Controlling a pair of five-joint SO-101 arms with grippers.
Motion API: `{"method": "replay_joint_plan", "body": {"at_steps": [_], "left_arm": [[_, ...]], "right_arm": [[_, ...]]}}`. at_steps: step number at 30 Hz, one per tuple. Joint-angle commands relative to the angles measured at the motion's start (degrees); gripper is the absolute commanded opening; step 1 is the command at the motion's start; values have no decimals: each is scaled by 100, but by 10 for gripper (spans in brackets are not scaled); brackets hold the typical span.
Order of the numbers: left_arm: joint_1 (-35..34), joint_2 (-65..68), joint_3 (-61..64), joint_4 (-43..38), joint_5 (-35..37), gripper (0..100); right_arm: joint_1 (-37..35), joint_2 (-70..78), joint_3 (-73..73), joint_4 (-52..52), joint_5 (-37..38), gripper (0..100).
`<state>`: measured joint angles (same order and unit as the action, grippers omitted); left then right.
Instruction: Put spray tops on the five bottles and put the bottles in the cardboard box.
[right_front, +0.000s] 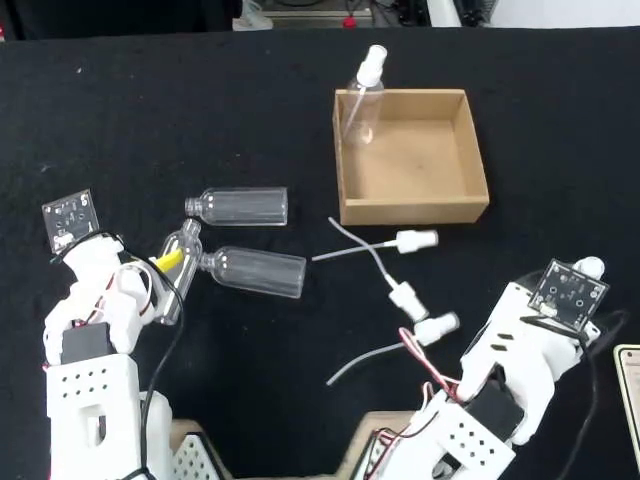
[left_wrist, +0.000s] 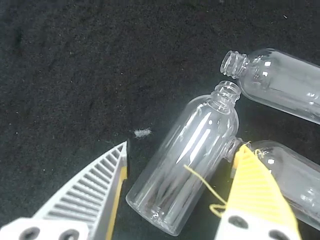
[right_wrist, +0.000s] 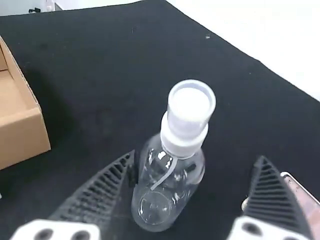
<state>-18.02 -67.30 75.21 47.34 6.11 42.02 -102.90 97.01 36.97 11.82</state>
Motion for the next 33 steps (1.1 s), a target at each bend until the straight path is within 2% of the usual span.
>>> {"method": "replay_joint_plan", "body": {"at_steps": [1, 7, 12, 33], "left_arm": [[-57, -62, -66, -79, 35, 325], [-57, -62, -66, -79, 35, 325], [-48, -62, -66, -88, 35, 325], [-48, -62, -66, -88, 35, 325]], "right_arm": [[97, 13, -31, -501, 62, 304], [105, 1059, 13, -1451, 343, 311], [88, 1578, 13, -1820, 492, 311], [88, 2079, 13, -1952, 255, 311]]}}
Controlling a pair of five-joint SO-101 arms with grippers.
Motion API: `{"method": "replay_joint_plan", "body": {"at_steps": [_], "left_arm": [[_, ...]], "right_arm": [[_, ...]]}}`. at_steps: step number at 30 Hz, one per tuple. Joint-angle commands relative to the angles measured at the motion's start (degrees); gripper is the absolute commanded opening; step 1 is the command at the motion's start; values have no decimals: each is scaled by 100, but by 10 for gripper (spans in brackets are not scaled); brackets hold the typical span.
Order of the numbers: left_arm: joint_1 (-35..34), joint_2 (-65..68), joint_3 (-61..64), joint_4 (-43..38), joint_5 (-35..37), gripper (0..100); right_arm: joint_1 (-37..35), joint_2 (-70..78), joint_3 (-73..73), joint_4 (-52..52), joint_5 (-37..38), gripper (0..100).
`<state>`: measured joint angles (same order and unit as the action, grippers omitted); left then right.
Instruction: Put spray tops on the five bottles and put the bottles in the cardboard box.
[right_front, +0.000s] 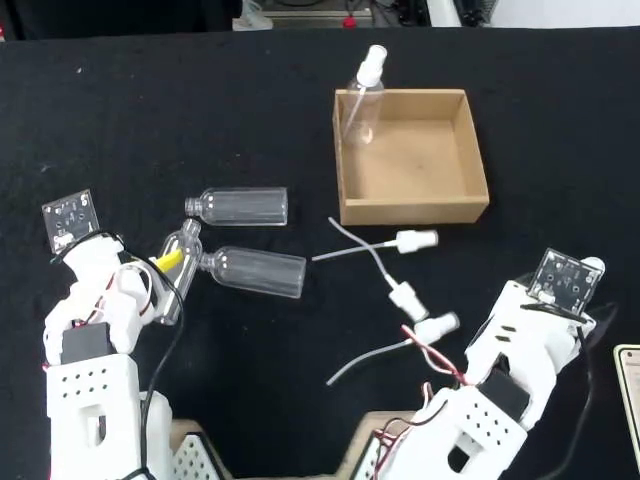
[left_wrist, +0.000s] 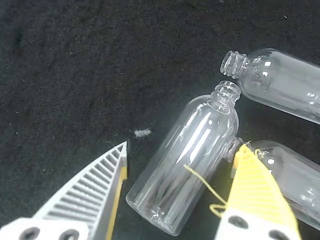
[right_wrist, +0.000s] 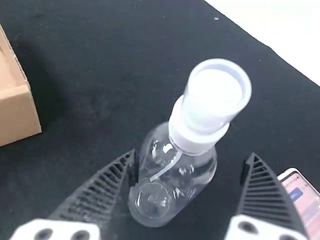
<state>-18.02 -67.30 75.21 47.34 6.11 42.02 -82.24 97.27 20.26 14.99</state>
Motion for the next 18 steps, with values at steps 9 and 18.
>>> {"method": "replay_joint_plan", "body": {"at_steps": [9, 18], "left_arm": [[-57, -62, -66, -79, 35, 325], [-57, -62, -66, -79, 35, 325]], "right_arm": [[88, 57, -13, -519, -62, 308], [70, 57, -13, -510, -70, 308]]}}
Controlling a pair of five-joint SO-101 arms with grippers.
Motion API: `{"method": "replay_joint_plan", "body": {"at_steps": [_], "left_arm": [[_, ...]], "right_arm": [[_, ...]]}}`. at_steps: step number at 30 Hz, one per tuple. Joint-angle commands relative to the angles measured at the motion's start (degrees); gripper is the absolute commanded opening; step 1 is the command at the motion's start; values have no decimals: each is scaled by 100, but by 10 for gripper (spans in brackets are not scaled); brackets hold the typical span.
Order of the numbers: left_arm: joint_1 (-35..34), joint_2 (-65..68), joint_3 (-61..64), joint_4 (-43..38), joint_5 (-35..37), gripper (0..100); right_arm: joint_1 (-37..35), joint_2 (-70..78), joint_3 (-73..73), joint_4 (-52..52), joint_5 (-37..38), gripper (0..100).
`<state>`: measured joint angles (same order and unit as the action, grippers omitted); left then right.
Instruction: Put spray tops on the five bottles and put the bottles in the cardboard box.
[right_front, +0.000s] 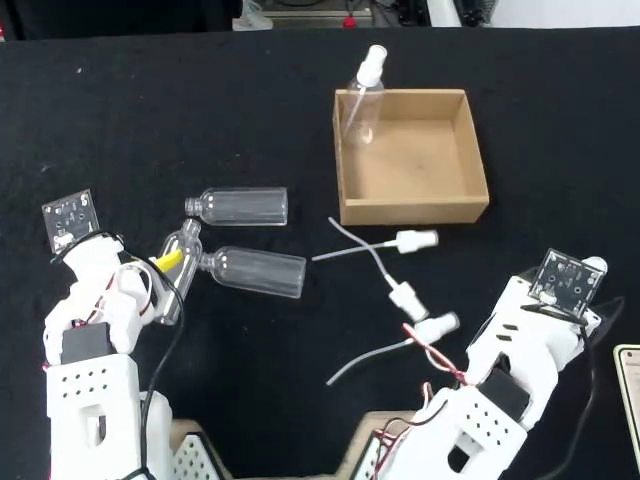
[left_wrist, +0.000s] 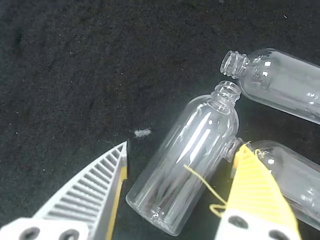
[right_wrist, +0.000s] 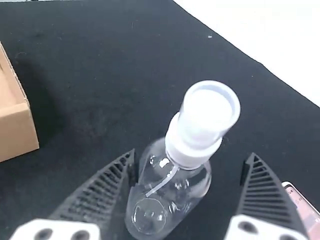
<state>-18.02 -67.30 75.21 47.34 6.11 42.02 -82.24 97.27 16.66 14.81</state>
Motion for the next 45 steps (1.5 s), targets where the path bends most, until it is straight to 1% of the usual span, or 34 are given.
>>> {"method": "replay_joint_plan", "body": {"at_steps": [1, 7, 18, 21, 30, 39, 42, 45], "left_arm": [[-57, -62, -66, -79, 35, 325], [-57, -62, -66, -79, 35, 325], [-57, -62, -66, -79, 35, 325], [-57, -62, -66, -79, 35, 325], [-57, -62, -66, -79, 35, 325], [-57, -62, -66, -79, 35, 325], [-57, -62, -66, -79, 35, 325], [-57, -62, -66, -79, 35, 325]], "right_arm": [[9, 57, -13, -141, -79, 308], [-193, 57, -13, 44, -404, 308], [-193, 48, -13, 44, -404, 302], [-185, 57, -13, 53, -378, 256], [-185, 57, -13, 53, -404, 161], [-176, -4, -31, -35, -413, 149], [-176, -4, -374, 299, -527, 149], [-176, -4, -1103, 1160, -782, 149]]}}
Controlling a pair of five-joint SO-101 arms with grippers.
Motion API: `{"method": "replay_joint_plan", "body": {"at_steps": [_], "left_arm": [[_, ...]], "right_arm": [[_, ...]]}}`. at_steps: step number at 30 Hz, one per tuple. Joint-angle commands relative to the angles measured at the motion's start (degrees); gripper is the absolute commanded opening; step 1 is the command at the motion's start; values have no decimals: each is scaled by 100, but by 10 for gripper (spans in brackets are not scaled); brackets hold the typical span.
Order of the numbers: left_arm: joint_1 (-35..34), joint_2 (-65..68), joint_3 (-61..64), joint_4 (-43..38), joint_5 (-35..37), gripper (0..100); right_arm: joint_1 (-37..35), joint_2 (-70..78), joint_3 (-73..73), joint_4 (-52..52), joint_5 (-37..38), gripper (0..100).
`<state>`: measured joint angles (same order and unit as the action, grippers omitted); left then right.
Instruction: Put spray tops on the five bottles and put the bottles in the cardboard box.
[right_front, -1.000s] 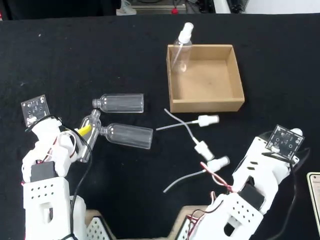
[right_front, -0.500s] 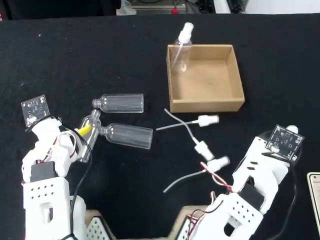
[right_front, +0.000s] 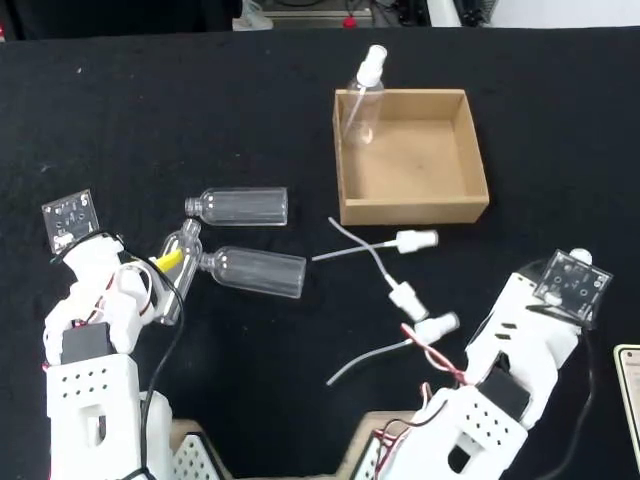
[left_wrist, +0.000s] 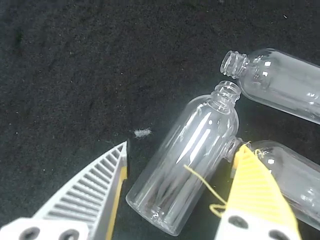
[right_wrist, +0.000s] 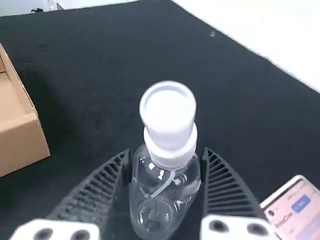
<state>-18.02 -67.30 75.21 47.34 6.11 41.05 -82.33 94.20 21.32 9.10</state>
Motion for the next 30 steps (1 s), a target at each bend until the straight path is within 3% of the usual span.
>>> {"method": "replay_joint_plan", "body": {"at_steps": [1, 6, 11, 20, 30], "left_arm": [[-57, -62, -66, -79, 35, 325], [-57, -62, -66, -79, 35, 325], [-57, -62, -66, -79, 35, 325], [-57, -62, -66, -97, 35, 325], [-57, -62, -66, -114, 35, 325]], "right_arm": [[-123, 4, -1095, 993, -255, 149], [-624, 57, -2492, 1969, -554, 151], [-1741, 66, -3204, 2048, -853, 151], [-3560, 558, -3204, 774, -1037, 149], [-3727, 3495, -4092, -1503, -1046, 149]]}}
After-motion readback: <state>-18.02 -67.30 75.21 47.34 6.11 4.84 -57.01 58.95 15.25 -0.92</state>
